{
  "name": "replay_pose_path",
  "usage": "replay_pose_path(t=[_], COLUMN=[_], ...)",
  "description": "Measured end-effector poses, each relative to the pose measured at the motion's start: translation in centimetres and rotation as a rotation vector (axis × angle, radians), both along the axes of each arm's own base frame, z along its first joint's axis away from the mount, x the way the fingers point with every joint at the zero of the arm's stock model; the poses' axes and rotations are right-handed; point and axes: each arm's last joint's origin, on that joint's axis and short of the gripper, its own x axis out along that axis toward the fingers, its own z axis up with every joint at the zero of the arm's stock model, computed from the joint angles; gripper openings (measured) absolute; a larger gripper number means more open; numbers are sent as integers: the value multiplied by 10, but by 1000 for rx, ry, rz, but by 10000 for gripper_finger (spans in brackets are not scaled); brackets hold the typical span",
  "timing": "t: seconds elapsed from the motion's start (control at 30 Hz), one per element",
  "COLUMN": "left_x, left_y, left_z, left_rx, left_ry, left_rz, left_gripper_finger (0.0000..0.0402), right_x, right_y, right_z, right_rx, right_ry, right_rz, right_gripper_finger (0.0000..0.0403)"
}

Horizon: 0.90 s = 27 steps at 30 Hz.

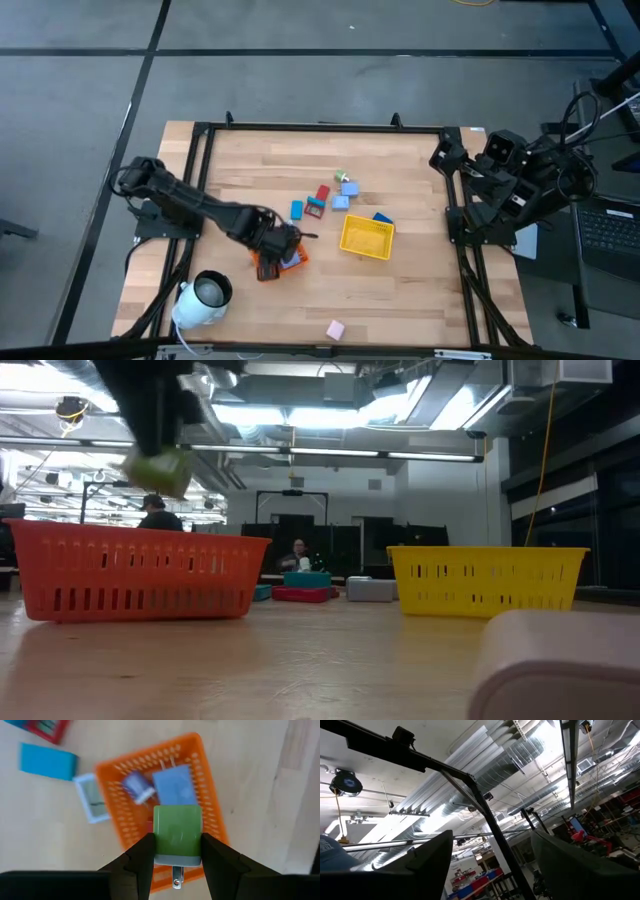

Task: Pick & Place Office items
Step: Put the left green charger adapter into the orange bin

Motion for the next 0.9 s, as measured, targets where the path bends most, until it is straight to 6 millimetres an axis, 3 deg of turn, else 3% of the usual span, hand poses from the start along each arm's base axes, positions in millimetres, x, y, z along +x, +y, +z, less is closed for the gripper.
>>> replay_pose_path(t=[0.17,0.4,0.63,0.9], left_x=[-4,0,4,5], left_y=[-4,13,31,33], left_z=[-25,-55,-60,-60], left_rx=[-28,-33,12,4], left_ry=[-59,-140,-153,-148], left_rz=[126,274,265,228], left_gripper_finger=[134,134,134,143], right_x=[3,6,7,11], right_y=[1,2,1,3], right_z=[-1,-2,-2,-4], right_rx=[19,40,58,54], right_ry=[11,24,33,41], right_rz=[17,0,-10,-16], right_gripper_finger=[277,277,277,277])
